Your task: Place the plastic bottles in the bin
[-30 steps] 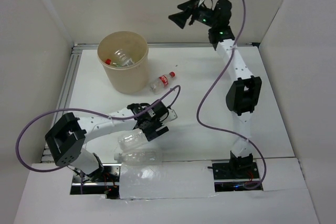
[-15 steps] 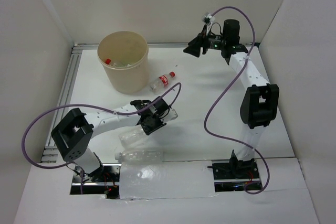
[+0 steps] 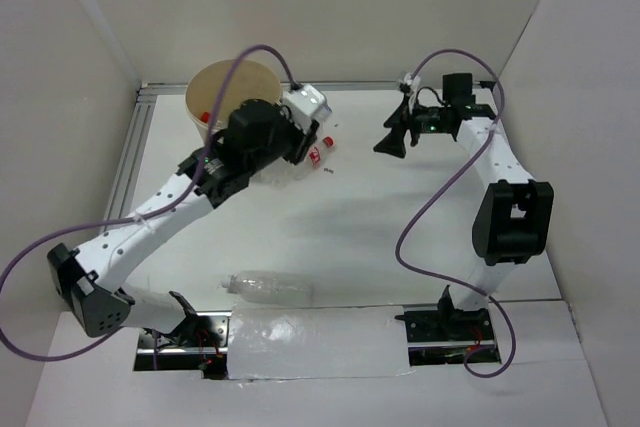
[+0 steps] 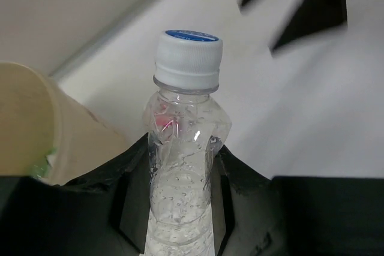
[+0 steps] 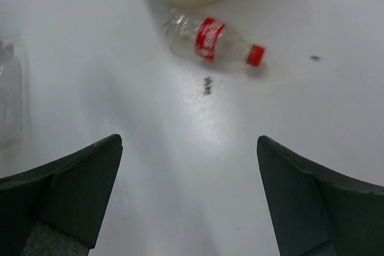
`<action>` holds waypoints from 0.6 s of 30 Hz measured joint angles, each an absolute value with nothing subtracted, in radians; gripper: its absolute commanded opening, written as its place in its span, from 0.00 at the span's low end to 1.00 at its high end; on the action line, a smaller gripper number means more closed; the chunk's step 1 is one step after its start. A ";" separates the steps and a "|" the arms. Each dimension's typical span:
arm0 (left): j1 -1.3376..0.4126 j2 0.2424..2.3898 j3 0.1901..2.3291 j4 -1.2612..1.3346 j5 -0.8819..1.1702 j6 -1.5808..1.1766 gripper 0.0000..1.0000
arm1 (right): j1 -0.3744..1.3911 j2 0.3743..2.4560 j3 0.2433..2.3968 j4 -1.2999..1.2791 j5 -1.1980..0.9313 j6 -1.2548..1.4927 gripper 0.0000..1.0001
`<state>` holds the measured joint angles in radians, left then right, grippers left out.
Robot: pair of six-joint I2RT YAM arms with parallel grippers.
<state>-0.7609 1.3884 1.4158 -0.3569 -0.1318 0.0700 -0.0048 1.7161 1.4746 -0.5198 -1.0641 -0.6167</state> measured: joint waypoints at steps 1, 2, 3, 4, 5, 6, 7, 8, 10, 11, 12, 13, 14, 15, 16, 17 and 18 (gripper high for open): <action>-0.740 1.365 1.425 -0.305 -0.133 0.061 0.20 | 0.009 1.714 1.464 -0.577 -1.056 -0.678 1.00; -0.714 1.346 1.431 -0.256 -0.134 0.046 0.21 | 0.030 1.714 1.455 -0.628 -1.050 -0.729 0.99; -0.690 1.331 1.434 -0.208 -0.136 0.033 0.21 | 0.062 1.714 1.442 -0.681 -1.045 -0.783 0.94; -0.638 1.317 1.434 -0.118 -0.138 -0.007 0.21 | 0.105 1.713 1.421 -0.725 -1.039 -0.834 0.81; -0.634 1.317 1.434 -0.107 -0.138 -0.008 0.21 | 0.137 1.713 1.404 -0.752 -1.037 -0.862 0.81; -0.603 1.316 1.434 -0.057 -0.144 -0.034 0.21 | 0.181 1.709 1.377 -0.765 -1.032 -0.891 0.67; -0.578 1.320 1.434 -0.012 -0.152 -0.054 0.21 | 0.224 1.703 1.344 -0.770 -1.023 -0.917 0.58; -0.557 1.325 1.435 0.028 -0.161 -0.069 0.21 | 0.265 1.695 1.311 -0.775 -1.018 -0.934 0.50; -0.516 1.345 1.447 0.099 -0.201 -0.109 0.22 | 0.340 1.682 1.272 -0.788 -1.006 -0.952 0.27; -0.504 1.357 1.451 0.132 -0.224 -0.115 0.23 | 0.377 1.678 1.267 -0.791 -1.004 -0.960 0.29; -0.491 1.368 1.453 0.163 -0.249 -0.121 0.23 | 0.403 1.677 1.267 -0.793 -1.003 -0.963 0.34; -0.475 1.380 1.455 0.189 -0.275 -0.132 0.25 | 0.427 1.676 1.267 -0.793 -1.002 -0.964 0.41; -0.460 1.394 1.455 0.213 -0.304 -0.137 0.29 | 0.455 1.676 1.269 -0.795 -1.002 -0.967 0.66; -0.448 1.407 1.455 0.227 -0.327 -0.139 0.42 | 0.480 1.676 1.271 -0.796 -0.999 -0.962 0.73; -0.433 1.420 1.455 0.236 -0.350 -0.140 0.53 | 0.502 1.676 1.275 -0.796 -0.995 -0.964 0.77; -0.418 1.434 1.455 0.240 -0.370 -0.140 0.63 | 0.523 1.677 1.280 -0.796 -0.994 -0.966 0.80; -0.402 1.447 1.455 0.244 -0.389 -0.142 0.72 | 0.547 1.677 1.288 -0.796 -0.989 -0.964 0.89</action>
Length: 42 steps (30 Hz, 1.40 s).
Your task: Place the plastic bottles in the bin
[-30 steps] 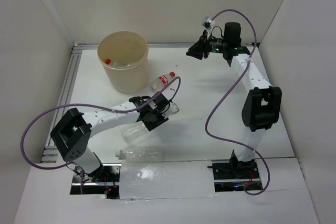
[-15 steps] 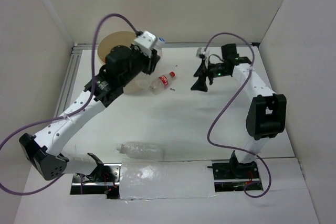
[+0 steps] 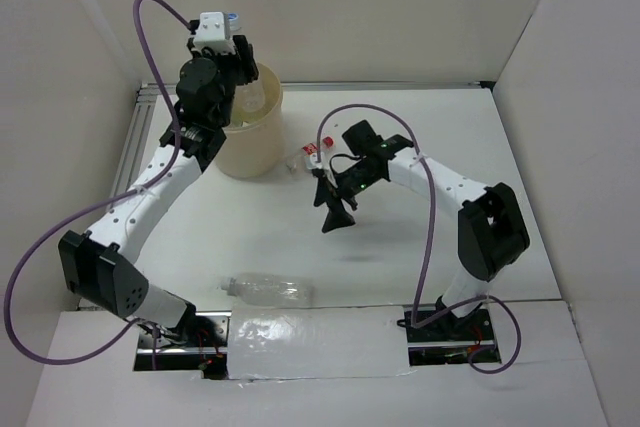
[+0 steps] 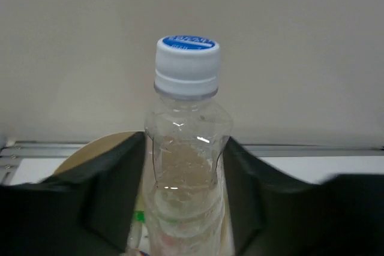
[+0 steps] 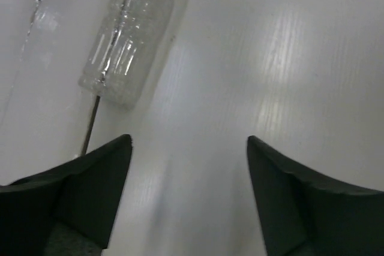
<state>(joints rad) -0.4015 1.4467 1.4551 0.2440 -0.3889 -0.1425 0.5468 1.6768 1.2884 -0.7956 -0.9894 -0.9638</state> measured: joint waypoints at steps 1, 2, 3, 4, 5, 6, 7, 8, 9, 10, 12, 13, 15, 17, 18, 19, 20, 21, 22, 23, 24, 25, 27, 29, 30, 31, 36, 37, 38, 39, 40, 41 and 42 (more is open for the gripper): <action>-0.387 1.460 1.455 0.245 -0.406 -0.147 0.89 | 0.572 1.677 1.296 -0.795 -0.986 -0.958 0.89; -0.374 1.474 1.456 0.239 -0.420 -0.150 0.96 | 0.601 1.677 1.301 -0.792 -0.982 -0.951 0.90; -0.362 1.489 1.464 0.226 -0.435 -0.157 0.97 | 0.632 1.678 1.304 -0.788 -0.980 -0.937 0.91; -0.353 1.502 1.472 0.215 -0.445 -0.161 0.99 | 0.659 1.681 1.306 -0.785 -0.978 -0.921 0.91; -0.347 1.511 1.481 0.194 -0.454 -0.162 0.99 | 0.690 1.684 1.307 -0.778 -0.974 -0.897 0.91; -0.344 1.514 1.486 0.181 -0.460 -0.162 0.99 | 0.722 1.690 1.307 -0.769 -0.966 -0.867 0.91; -0.344 1.513 1.488 0.167 -0.464 -0.163 0.99 | 0.755 1.695 1.307 -0.757 -0.952 -0.833 0.91; -0.345 1.507 1.490 0.155 -0.467 -0.162 0.99 | 0.791 1.701 1.303 -0.735 -0.934 -0.788 0.91; -0.350 1.497 1.490 0.142 -0.469 -0.162 0.99 | 0.820 1.705 1.297 -0.708 -0.917 -0.744 0.90; -0.359 1.477 1.486 0.125 -0.471 -0.159 0.99 | 0.854 1.708 1.288 -0.672 -0.890 -0.693 0.90; -0.390 1.402 1.442 0.107 -0.475 -0.155 0.99 | 0.923 1.714 1.264 -0.586 -0.821 -0.577 0.90; -0.410 1.346 1.406 0.097 -0.476 -0.155 0.99 | 0.949 1.718 1.254 -0.549 -0.793 -0.529 0.89; -0.455 1.209 1.322 0.073 -0.477 -0.157 0.99 | 1.001 1.731 1.240 -0.483 -0.734 -0.439 0.89; -0.488 1.071 1.252 0.042 -0.479 -0.163 0.99 | 1.049 1.750 1.228 -0.421 -0.678 -0.359 0.89; -0.497 1.016 1.226 0.026 -0.482 -0.168 0.99 | 1.066 1.759 1.224 -0.400 -0.654 -0.330 0.89; -0.508 0.962 1.200 0.006 -0.489 -0.177 0.99 | 1.088 1.769 1.222 -0.384 -0.622 -0.300 0.89; -0.521 0.902 1.169 -0.020 -0.496 -0.192 0.99 | 1.112 1.781 1.220 -0.361 -0.591 -0.268 0.89; -0.529 0.866 1.148 -0.040 -0.499 -0.202 0.99 | 1.133 1.791 1.216 -0.343 -0.568 -0.245 0.90; -0.541 0.823 1.126 -0.068 -0.507 -0.215 0.99 | 1.152 1.802 1.215 -0.331 -0.546 -0.224 0.90; -0.556 0.789 1.107 -0.093 -0.512 -0.229 0.99 | 1.174 1.815 1.215 -0.314 -0.525 -0.209 0.90; -0.569 0.762 1.090 -0.114 -0.516 -0.241 0.99 | 1.192 1.828 1.214 -0.298 -0.507 -0.197 0.90; -0.580 0.741 1.073 -0.141 -0.519 -0.256 0.99 | 1.211 1.845 1.208 -0.277 -0.481 -0.182 0.87; -0.590 0.717 1.045 -0.191 -0.517 -0.281 0.99 | 1.238 1.874 1.196 -0.256 -0.441 -0.162 0.81; -0.592 0.697 1.024 -0.235 -0.509 -0.304 0.99 | 1.250 1.900 1.190 -0.228 -0.397 -0.140 0.60; -0.592 0.690 1.015 -0.257 -0.501 -0.319 0.99 | 1.251 1.920 1.192 -0.212 -0.393 -0.137 0.52; -0.592 0.683 1.007 -0.272 -0.492 -0.327 0.99 | 1.245 1.922 1.193 -0.189 -0.380 -0.126 0.45; -0.592 0.647 0.994 -0.324 -0.427 -0.361 0.99 | 1.163 1.919 1.205 -0.180 -0.379 -0.102 0.26; -0.592 0.643 0.994 -0.326 -0.411 -0.369 0.99 | 1.132 1.917 1.205 -0.190 -0.374 -0.110 0.26; -0.592 0.637 0.994 -0.328 -0.395 -0.374 0.99 | 1.100 1.912 1.205 -0.202 -0.379 -0.117 0.26; -0.592 0.628 0.994 -0.330 -0.374 -0.379 0.99 | 1.052 1.902 1.205 -0.217 -0.379 -0.120 0.26; -0.592 0.622 0.991 -0.326 -0.347 -0.393 0.99 | 1.005 1.888 1.207 -0.235 -0.385 -0.124 0.26; -0.592 0.609 0.989 -0.326 -0.338 -0.395 0.99 | 0.954 1.870 1.211 -0.251 -0.388 -0.126 0.26; -0.592 0.599 0.979 -0.320 -0.318 -0.401 0.99 | 0.899 1.850 1.219 -0.264 -0.400 -0.134 0.26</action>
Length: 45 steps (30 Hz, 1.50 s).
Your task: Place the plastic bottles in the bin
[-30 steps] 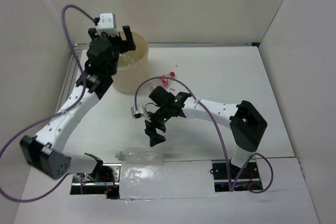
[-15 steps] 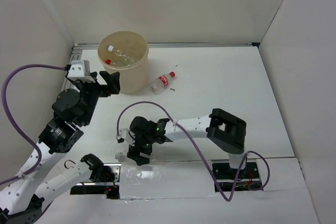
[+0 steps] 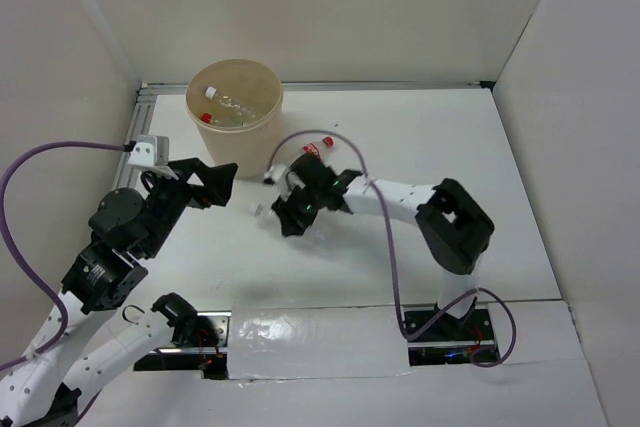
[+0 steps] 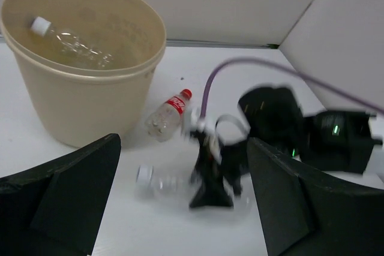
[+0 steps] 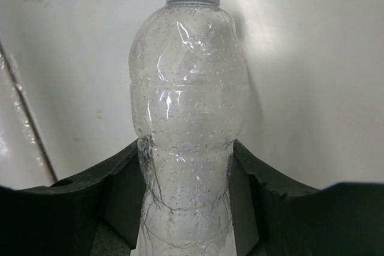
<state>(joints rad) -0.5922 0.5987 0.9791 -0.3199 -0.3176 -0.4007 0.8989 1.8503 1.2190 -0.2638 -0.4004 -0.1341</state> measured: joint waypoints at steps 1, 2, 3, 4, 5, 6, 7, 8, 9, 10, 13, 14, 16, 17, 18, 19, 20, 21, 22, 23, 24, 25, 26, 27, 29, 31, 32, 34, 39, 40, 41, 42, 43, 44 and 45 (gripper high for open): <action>-0.592 0.587 0.968 -0.317 -0.297 -0.406 0.99 | 0.833 1.822 1.232 -0.276 -0.412 -0.144 0.26; -0.592 0.577 0.956 -0.315 -0.279 -0.416 0.99 | 0.781 1.797 1.245 -0.281 -0.423 -0.153 0.26; -0.592 0.571 0.945 -0.314 -0.262 -0.421 0.99 | 0.725 1.769 1.261 -0.284 -0.443 -0.162 0.27; -0.592 0.569 0.934 -0.313 -0.243 -0.424 0.99 | 0.667 1.736 1.278 -0.285 -0.463 -0.177 0.27; -0.592 0.568 0.923 -0.311 -0.227 -0.426 0.99 | 0.619 1.704 1.293 -0.287 -0.482 -0.189 0.27; -0.592 0.568 0.912 -0.312 -0.212 -0.427 0.99 | 0.578 1.672 1.311 -0.287 -0.503 -0.203 0.27; -0.592 0.570 0.902 -0.312 -0.199 -0.427 0.99 | 0.541 1.644 1.335 -0.289 -0.526 -0.218 0.28; -0.592 0.571 0.889 -0.311 -0.185 -0.427 0.99 | 0.510 1.623 1.367 -0.288 -0.554 -0.232 0.28; -0.592 0.572 0.876 -0.310 -0.175 -0.427 0.99 | 0.489 1.610 1.399 -0.283 -0.575 -0.242 0.28; -0.592 0.575 0.861 -0.309 -0.163 -0.427 0.99 | 0.471 1.605 1.433 -0.278 -0.605 -0.252 0.28; -0.592 0.610 0.803 -0.298 -0.121 -0.426 0.99 | 0.434 1.623 1.576 -0.223 -0.677 -0.264 0.28; -0.592 0.636 0.785 -0.292 -0.105 -0.426 0.99 | 0.430 1.644 1.632 -0.198 -0.696 -0.263 0.30; -0.597 0.699 0.751 -0.288 -0.080 -0.426 0.99 | 0.434 1.713 1.758 -0.139 -0.731 -0.263 0.31; -0.602 0.732 0.737 -0.288 -0.072 -0.426 0.99 | 0.442 1.760 1.840 -0.121 -0.744 -0.264 0.31; -0.609 0.768 0.723 -0.287 -0.067 -0.426 0.99 | 0.455 1.821 1.935 -0.094 -0.754 -0.264 0.31; -0.617 0.804 0.708 -0.289 -0.064 -0.426 0.99 | 0.468 1.880 2.012 -0.066 -0.765 -0.263 0.31; -0.626 0.832 0.695 -0.297 -0.062 -0.426 0.99 | 0.485 1.944 2.104 -0.054 -0.778 -0.258 0.32; -0.634 0.852 0.687 -0.305 -0.060 -0.426 0.99 | 0.502 2.016 2.202 -0.039 -0.780 -0.255 0.34; -0.644 0.865 0.683 -0.309 -0.061 -0.426 0.99 | 0.519 2.089 2.289 -0.025 -0.785 -0.242 0.37; -0.653 0.871 0.682 -0.310 -0.062 -0.426 0.99 | 0.533 2.148 2.364 -0.009 -0.789 -0.231 0.39; -0.665 0.873 0.682 -0.310 -0.066 -0.427 0.99 | 0.550 2.224 2.454 0.013 -0.788 -0.213 0.41; -0.678 0.873 0.682 -0.308 -0.075 -0.429 0.99 | 0.561 2.278 2.502 0.041 -0.790 -0.197 0.48; -0.692 0.872 0.682 -0.306 -0.085 -0.432 0.99 | 0.574 2.328 2.534 0.075 -0.793 -0.175 0.52; -0.707 0.871 0.682 -0.306 -0.094 -0.439 0.99 | 0.588 2.363 2.541 0.097 -0.793 -0.158 0.61; -0.739 0.868 0.682 -0.306 -0.121 -0.450 0.99 | 0.604 2.413 2.540 0.125 -0.793 -0.125 0.88; -0.768 0.861 0.682 -0.306 -0.144 -0.454 0.99 | 0.617 2.446 2.533 0.147 -0.789 -0.110 0.97; -0.782 0.858 0.682 -0.306 -0.154 -0.457 0.99 | 0.622 2.455 2.524 0.151 -0.788 -0.098 1.00; -0.802 0.857 0.682 -0.307 -0.172 -0.469 0.99 | 0.630 2.461 2.513 0.164 -0.786 -0.081 1.00; -0.820 0.857 0.680 -0.307 -0.205 -0.481 0.99 | 0.613 2.447 2.513 0.209 -0.786 -0.057 1.00; -0.821 0.857 0.680 -0.306 -0.209 -0.484 0.99 | 0.603 2.442 2.513 0.210 -0.786 -0.054 0.95; -0.822 0.857 0.680 -0.306 -0.214 -0.486 0.99 | 0.585 2.433 2.513 0.207 -0.790 -0.056 0.91; -0.823 0.857 0.680 -0.306 -0.219 -0.493 0.99 | 0.565 2.423 2.511 0.200 -0.799 -0.058 0.87; -0.824 0.857 0.679 -0.306 -0.225 -0.498 0.99 | 0.534 2.407 2.498 0.195 -0.812 -0.067 0.81; -0.824 0.856 0.678 -0.306 -0.230 -0.502 0.99 | 0.498 2.388 2.486 0.183 -0.831 -0.077 0.64; -0.824 0.853 0.672 -0.302 -0.236 -0.505 0.99 | 0.452 2.366 2.473 0.159 -0.859 -0.107 0.51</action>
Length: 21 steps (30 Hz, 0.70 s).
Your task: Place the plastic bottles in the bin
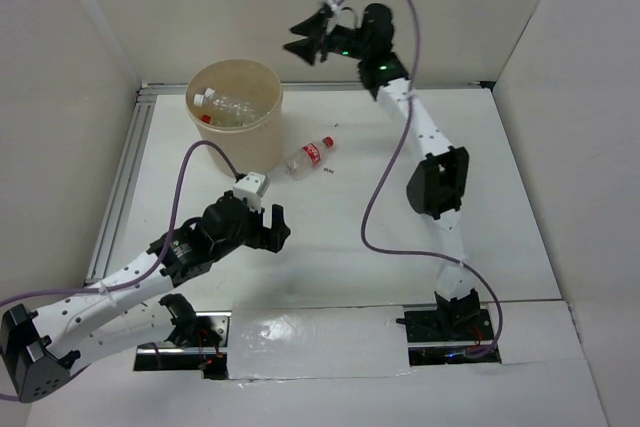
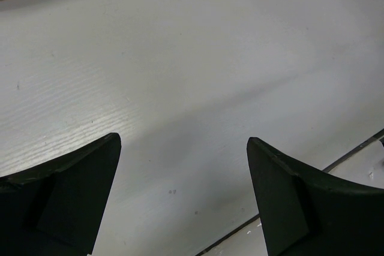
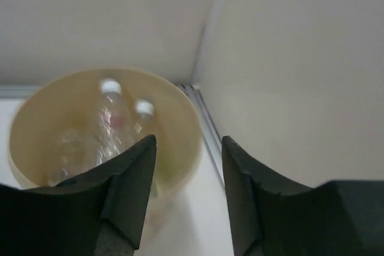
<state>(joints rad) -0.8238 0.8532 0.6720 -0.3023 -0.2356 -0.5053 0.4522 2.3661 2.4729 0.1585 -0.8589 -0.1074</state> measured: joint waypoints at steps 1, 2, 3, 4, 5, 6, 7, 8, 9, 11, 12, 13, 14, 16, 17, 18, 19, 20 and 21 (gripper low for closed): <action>-0.824 0.850 0.664 -0.301 -0.241 -0.507 0.99 | 0.396 2.345 2.462 0.123 -0.885 -0.148 0.37; -0.824 0.845 0.657 -0.301 -0.244 -0.509 0.99 | 0.339 2.326 2.458 0.067 -0.918 -0.211 0.16; -0.824 0.839 0.648 -0.302 -0.248 -0.517 0.99 | 0.285 2.310 2.452 0.006 -0.950 -0.282 0.18; -0.824 0.832 0.642 -0.305 -0.252 -0.525 0.99 | 0.233 2.294 2.441 -0.060 -0.970 -0.346 0.25; -0.824 0.823 0.636 -0.305 -0.257 -0.530 0.99 | 0.180 2.275 2.421 -0.136 -0.990 -0.429 0.36; -0.824 0.815 0.631 -0.305 -0.261 -0.532 0.99 | 0.142 2.261 2.397 -0.209 -0.999 -0.508 0.71; -0.824 0.810 0.627 -0.305 -0.266 -0.537 0.99 | 0.113 2.239 2.350 -0.282 -1.006 -0.615 0.84; -0.824 0.802 0.622 -0.305 -0.266 -0.540 0.99 | 0.099 2.223 2.308 -0.347 -1.009 -0.715 0.84; -0.824 0.800 0.619 -0.306 -0.268 -0.551 0.99 | 0.101 2.205 2.242 -0.405 -0.998 -0.849 0.88; -0.824 0.801 0.618 -0.306 -0.270 -0.557 0.99 | 0.139 2.188 2.143 -0.512 -0.982 -1.026 0.90; -0.824 0.801 0.618 -0.306 -0.270 -0.558 0.99 | 0.171 2.188 2.102 -0.556 -0.969 -1.111 0.91; -0.825 0.802 0.617 -0.306 -0.270 -0.559 0.99 | 0.207 2.193 2.066 -0.591 -0.952 -1.184 0.91; -0.827 0.804 0.617 -0.307 -0.272 -0.562 0.99 | 0.243 2.199 2.041 -0.627 -0.938 -1.249 0.93; -0.832 0.805 0.617 -0.307 -0.274 -0.570 0.99 | 0.308 2.219 2.024 -0.678 -0.915 -1.351 0.93; -0.833 0.806 0.617 -0.308 -0.276 -0.577 0.99 | 0.339 2.229 2.021 -0.691 -0.905 -1.391 0.94; -0.834 0.806 0.617 -0.308 -0.277 -0.581 0.99 | 0.360 2.235 2.021 -0.702 -0.896 -1.422 0.94; -0.834 0.807 0.617 -0.308 -0.281 -0.584 0.99 | 0.379 2.241 2.021 -0.708 -0.888 -1.454 0.94; -0.834 0.807 0.617 -0.310 -0.284 -0.587 0.99 | 0.389 2.245 2.021 -0.712 -0.883 -1.476 0.94; -0.834 0.807 0.616 -0.312 -0.286 -0.591 0.99 | 0.395 2.249 2.022 -0.717 -0.875 -1.501 0.94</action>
<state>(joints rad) -0.8341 0.8074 0.6163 -0.3122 -0.2859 -0.5907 0.3954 2.2490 2.0224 -0.7170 -0.8745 -1.5009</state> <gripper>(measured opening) 0.987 0.938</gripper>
